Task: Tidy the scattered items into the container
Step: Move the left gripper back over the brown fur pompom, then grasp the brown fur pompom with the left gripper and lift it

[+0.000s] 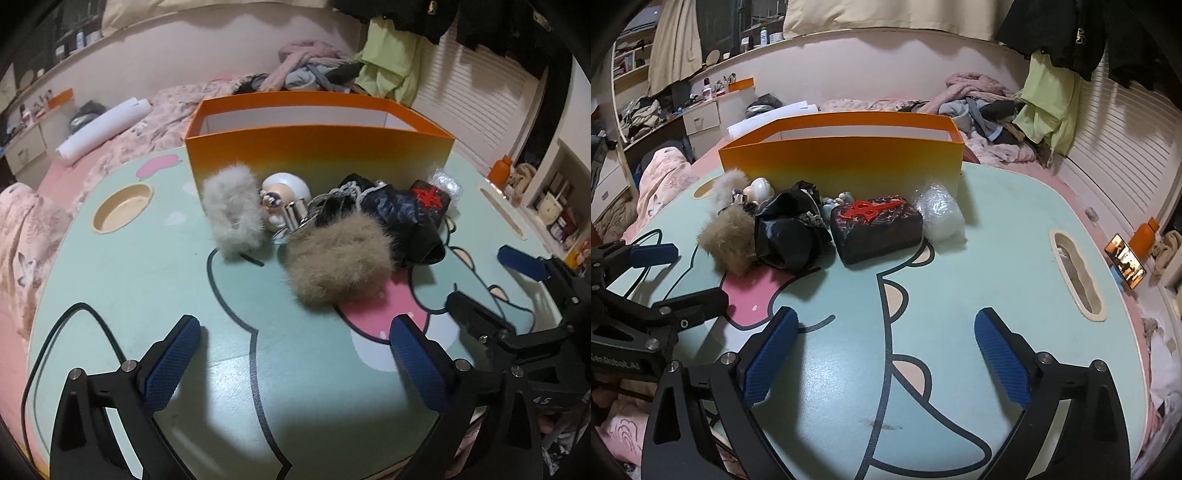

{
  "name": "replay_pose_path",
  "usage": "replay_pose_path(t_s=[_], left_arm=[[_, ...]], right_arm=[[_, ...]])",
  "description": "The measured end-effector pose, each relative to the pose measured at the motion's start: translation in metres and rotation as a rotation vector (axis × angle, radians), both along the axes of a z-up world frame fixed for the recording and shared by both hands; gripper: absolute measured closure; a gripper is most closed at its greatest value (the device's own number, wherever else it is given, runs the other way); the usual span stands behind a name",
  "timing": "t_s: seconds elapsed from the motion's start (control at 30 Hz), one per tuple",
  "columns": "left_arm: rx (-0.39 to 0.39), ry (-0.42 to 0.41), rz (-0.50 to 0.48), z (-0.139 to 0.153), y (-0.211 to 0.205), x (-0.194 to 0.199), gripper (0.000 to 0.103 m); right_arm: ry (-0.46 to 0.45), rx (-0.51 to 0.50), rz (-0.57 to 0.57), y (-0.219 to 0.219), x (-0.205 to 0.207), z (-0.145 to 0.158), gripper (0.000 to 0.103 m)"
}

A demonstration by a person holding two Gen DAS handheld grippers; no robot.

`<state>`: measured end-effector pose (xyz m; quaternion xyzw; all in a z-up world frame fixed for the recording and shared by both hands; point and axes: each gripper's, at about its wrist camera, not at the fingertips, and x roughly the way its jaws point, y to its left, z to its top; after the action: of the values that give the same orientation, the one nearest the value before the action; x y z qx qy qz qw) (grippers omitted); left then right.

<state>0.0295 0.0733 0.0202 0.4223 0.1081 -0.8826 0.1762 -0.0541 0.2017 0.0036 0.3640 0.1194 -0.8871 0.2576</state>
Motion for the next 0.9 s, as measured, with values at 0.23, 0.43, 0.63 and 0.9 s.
replay_pose_path(t_s=[0.23,0.43,0.63,0.9], left_arm=[[0.021,0.100,0.041,0.021,-0.016,-0.014,0.001],[0.134,0.063,0.009,0.006,-0.021,-0.034,0.052],[0.132,0.100,-0.030,0.012,-0.014,-0.016,0.062],[0.141,0.132,-0.020,0.014,-0.011,0.016,0.057]], right_arm=[[-0.001,-0.001,0.002,0.000,0.000,0.000,0.005],[-0.001,-0.001,0.002,0.000,0.000,0.000,0.005],[-0.002,-0.001,0.002,0.000,0.000,0.000,0.004],[-0.002,-0.001,0.002,0.001,0.000,0.000,0.004]])
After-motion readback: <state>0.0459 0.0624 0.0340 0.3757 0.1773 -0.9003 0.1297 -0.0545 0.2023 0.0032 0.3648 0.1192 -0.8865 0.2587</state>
